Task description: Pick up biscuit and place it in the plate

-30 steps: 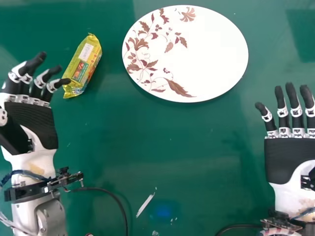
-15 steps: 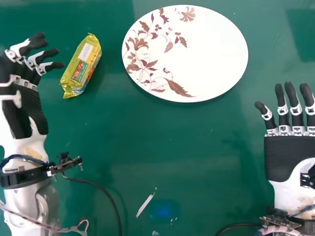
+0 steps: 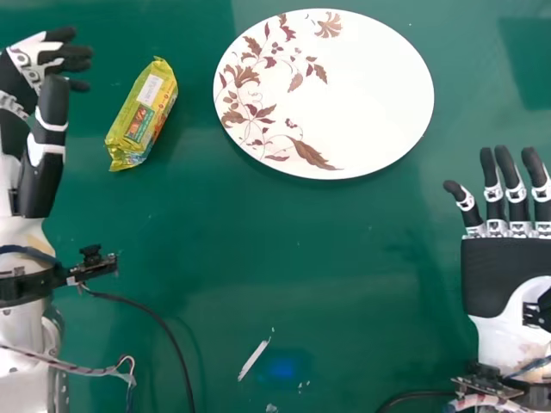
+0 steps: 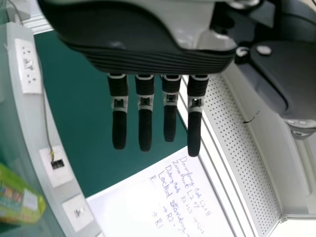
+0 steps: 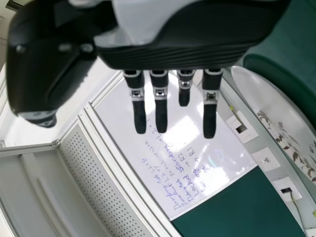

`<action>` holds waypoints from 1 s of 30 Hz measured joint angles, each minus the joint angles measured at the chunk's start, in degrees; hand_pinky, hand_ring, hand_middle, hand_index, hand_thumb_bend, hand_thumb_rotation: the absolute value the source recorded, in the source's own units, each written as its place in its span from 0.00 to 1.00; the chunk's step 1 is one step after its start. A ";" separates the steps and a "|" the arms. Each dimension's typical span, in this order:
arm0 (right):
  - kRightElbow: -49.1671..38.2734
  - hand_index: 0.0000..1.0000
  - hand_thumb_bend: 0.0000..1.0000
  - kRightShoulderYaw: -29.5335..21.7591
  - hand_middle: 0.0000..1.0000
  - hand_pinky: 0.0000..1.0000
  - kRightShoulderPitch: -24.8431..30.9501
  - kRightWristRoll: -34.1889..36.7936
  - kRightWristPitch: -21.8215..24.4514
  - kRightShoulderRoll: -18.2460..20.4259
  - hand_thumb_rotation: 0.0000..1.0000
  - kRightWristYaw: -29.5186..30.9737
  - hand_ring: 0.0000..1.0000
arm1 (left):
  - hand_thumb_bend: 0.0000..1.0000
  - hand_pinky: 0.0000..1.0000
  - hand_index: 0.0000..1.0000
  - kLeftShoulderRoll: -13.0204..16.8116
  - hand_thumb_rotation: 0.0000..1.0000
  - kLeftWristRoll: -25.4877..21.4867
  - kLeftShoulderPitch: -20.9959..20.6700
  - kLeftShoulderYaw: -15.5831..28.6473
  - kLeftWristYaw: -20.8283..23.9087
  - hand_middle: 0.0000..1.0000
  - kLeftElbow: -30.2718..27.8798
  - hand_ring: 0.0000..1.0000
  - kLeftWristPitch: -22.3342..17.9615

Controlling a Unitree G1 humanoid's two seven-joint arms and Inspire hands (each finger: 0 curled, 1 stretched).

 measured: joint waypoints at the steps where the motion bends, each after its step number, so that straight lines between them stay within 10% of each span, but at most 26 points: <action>1: 0.03 0.82 0.88 -0.03 0.85 0.65 -0.07 -0.02 -0.06 0.01 0.20 0.00 0.81 | 1.00 0.55 0.62 0.13 0.64 0.71 -0.27 0.30 0.37 0.80 -0.09 0.67 0.11; 30: 2.57 0.78 0.99 -2.27 0.83 0.66 -4.13 0.01 -0.57 -0.65 0.27 0.51 0.82 | 1.00 0.49 0.61 9.33 0.66 13.05 -3.17 8.07 -0.50 0.78 -6.91 0.66 6.80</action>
